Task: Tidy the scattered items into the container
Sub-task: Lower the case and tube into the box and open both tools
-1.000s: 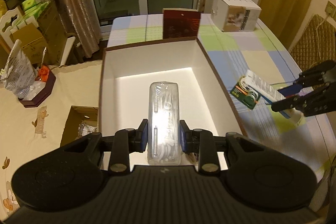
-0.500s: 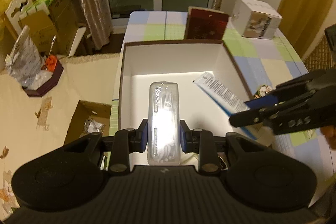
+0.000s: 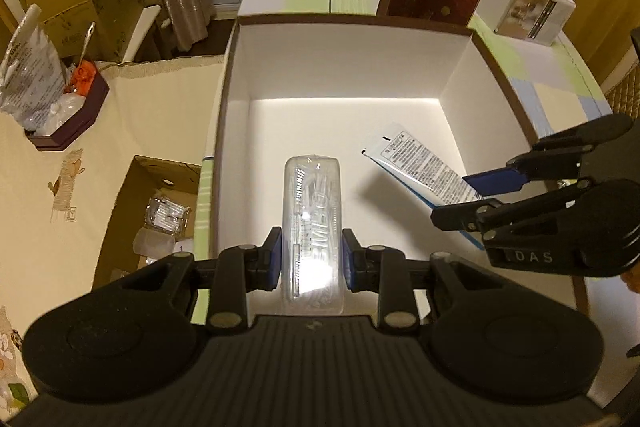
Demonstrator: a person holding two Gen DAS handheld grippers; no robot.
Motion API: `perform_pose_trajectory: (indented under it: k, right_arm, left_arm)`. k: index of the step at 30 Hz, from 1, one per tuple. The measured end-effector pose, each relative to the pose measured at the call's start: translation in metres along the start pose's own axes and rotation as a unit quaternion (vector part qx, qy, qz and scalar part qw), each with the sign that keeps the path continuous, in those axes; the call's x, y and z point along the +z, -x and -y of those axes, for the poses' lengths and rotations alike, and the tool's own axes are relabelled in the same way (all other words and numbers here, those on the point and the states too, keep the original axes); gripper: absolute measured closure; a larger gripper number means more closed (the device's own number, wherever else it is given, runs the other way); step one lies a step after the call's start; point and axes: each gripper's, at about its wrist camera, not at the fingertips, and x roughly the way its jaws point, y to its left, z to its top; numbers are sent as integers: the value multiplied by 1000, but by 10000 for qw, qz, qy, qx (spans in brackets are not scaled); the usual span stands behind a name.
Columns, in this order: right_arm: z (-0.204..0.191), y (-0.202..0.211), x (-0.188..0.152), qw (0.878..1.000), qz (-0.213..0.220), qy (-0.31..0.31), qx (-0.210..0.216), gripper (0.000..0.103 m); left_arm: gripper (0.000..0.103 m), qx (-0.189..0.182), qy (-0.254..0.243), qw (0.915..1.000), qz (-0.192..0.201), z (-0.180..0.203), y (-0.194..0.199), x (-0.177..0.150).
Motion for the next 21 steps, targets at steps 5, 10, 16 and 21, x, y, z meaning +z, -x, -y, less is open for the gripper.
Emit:
perform_pose_trajectory:
  k: [5, 10, 16, 21]
  right_arm:
    - [0, -7, -3, 9998, -8, 201, -47, 68]
    - [-11, -5, -6, 9983, 223, 543, 43, 34]
    - [-21, 9, -11, 9952, 373, 890, 185, 29]
    - [-25, 14, -17, 9937, 341, 1052, 160, 28]
  left_arm:
    - [78, 45, -28, 10000, -31, 2, -14, 0]
    - [78, 147, -58, 9999, -16, 4, -21, 3]
    - [67, 337, -180, 9993, 63, 4, -16, 6]
    - [56, 382, -278, 9989, 66, 6, -12, 4]
